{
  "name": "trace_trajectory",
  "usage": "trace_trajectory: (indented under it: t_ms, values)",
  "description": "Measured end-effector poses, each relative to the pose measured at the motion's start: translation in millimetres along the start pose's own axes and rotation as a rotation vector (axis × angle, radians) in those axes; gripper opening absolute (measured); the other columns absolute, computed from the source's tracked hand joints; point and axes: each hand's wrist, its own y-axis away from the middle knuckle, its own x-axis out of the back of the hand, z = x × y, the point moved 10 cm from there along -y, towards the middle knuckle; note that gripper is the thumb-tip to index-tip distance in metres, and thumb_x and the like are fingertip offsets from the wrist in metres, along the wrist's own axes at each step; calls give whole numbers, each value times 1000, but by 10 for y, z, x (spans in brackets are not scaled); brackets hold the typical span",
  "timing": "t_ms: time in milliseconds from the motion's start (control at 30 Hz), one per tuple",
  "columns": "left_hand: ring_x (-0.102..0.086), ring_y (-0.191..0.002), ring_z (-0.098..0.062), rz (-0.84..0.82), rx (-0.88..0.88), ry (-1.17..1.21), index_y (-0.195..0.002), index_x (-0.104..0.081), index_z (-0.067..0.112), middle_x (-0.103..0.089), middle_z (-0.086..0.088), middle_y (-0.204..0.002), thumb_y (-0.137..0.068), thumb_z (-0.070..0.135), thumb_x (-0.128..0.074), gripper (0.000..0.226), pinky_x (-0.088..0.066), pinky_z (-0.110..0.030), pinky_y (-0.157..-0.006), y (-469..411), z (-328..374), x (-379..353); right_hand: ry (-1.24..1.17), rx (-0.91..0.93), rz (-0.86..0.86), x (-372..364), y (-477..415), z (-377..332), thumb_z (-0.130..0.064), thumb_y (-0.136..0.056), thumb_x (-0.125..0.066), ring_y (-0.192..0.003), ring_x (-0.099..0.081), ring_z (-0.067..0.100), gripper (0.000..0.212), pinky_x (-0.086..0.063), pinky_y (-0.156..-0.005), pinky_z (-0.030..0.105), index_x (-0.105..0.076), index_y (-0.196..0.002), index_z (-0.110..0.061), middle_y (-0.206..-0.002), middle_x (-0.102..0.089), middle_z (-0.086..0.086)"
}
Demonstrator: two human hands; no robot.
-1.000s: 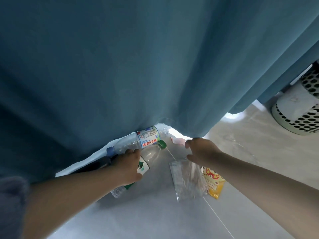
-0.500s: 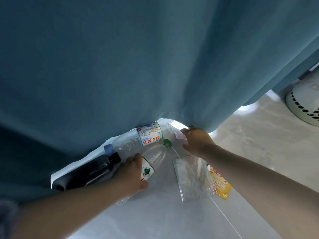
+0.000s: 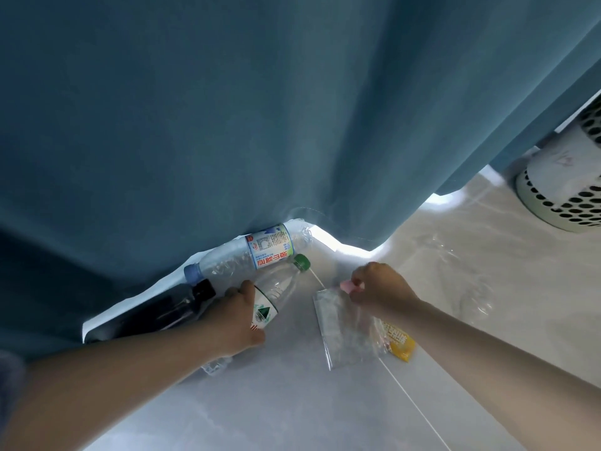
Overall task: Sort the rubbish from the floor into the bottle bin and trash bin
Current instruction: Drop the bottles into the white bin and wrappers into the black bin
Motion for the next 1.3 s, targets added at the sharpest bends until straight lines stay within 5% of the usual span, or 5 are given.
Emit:
trace_trajectory:
  t_ms: [267,433,800,967,1300]
  values:
    - [-61,-94,-25,-22,-19,-15,-118,-31,13,-53,-6,-112,-75,47,-63,64,-40,-28,-67,34,-11,-23,-67,72,49,-200,355,-29,-37,-78,-68,-122,-45,22,31,-41,-96,27,-68,-102,-18,-129,-46,1]
    - [-61,-92,-24,-18,-23,3,-114,-33,15,-56,-5,-110,-74,46,-64,59,-39,-28,-65,49,-25,-15,-285,-53,210,-21,343,222,-40,-77,-70,-108,-53,21,47,-41,-78,26,-55,-117,-19,-120,-48,-1]
    - [-60,-94,-24,-12,-4,40,-99,-30,19,-55,-4,-110,-74,47,-64,51,-45,-29,-69,31,131,53,0,-478,185,218,492,1667,-31,-91,-51,-139,-19,37,54,-32,-108,48,-35,-141,-19,-153,-18,10]
    - [-48,-84,-19,-13,15,23,-101,-27,19,-54,-4,-114,-78,47,-63,51,-36,-27,-66,59,214,68,-82,-428,115,113,560,1772,-12,-90,-50,-111,-55,35,44,-48,-89,35,-46,-133,-12,-129,-47,14]
    - [-52,-85,-19,-36,23,60,-103,-27,19,-55,-5,-114,-78,47,-65,53,-39,-27,-65,34,239,46,-443,-284,351,116,622,1303,-7,-83,-58,-101,-59,25,35,-47,-82,29,-63,-117,-10,-113,-63,7]
